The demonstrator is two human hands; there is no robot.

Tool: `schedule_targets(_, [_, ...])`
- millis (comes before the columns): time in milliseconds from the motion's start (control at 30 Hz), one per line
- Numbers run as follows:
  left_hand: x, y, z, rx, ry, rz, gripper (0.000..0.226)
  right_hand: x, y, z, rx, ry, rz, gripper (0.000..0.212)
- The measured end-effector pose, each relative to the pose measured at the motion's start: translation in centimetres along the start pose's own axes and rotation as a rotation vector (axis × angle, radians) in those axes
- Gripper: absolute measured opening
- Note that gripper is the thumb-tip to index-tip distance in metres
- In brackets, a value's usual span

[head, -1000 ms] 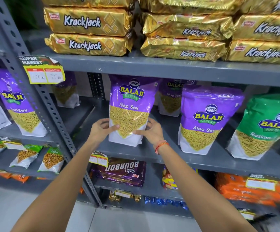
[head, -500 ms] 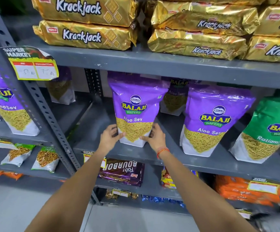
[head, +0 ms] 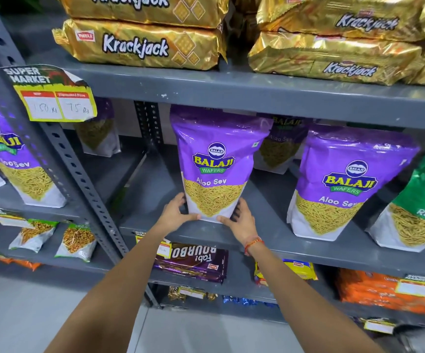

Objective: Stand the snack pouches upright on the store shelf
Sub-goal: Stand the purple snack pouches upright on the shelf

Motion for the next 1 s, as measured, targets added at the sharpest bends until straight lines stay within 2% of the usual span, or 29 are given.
schedule_targets(133, [-0.9,-0.1,-2.1,0.020,0.013,0.027,0.070,-0.6,0.0,2.5,-0.021,0.024,-0.025,0.070])
schedule_targets(233, [-2.6,-0.2,-4.3,0.039,-0.095,0.021,0.070,-1.1,0.3,4.7,-0.046,0.044,-0.047,0.069])
schedule_targets(367, [-3.9,-0.6,-6.3,0.076,-0.111,0.005,0.065,-1.7,0.6,6.8,-0.048,0.065,-0.082,0.065])
schedule_targets(833, [-3.8,-0.1,-6.4,0.096,-0.132,-0.036,0.062,-1.5,0.8,7.3,-0.066,0.055,-0.064,0.065])
schedule_targets(1000, [-3.2,1.1,-6.3,0.192,-0.020,-0.086,0.069,-1.3,1.6,5.3,-0.096,0.038,-0.094,0.082])
Point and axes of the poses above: each hand's wrist, its own y-axis away from the middle knuckle, its own z-axis out of the palm, x = y × z, the point moved 10 cm from there along -y, towards the middle knuckle, and after that the axes turned 13 degrees about x, right-handed, at the moved point
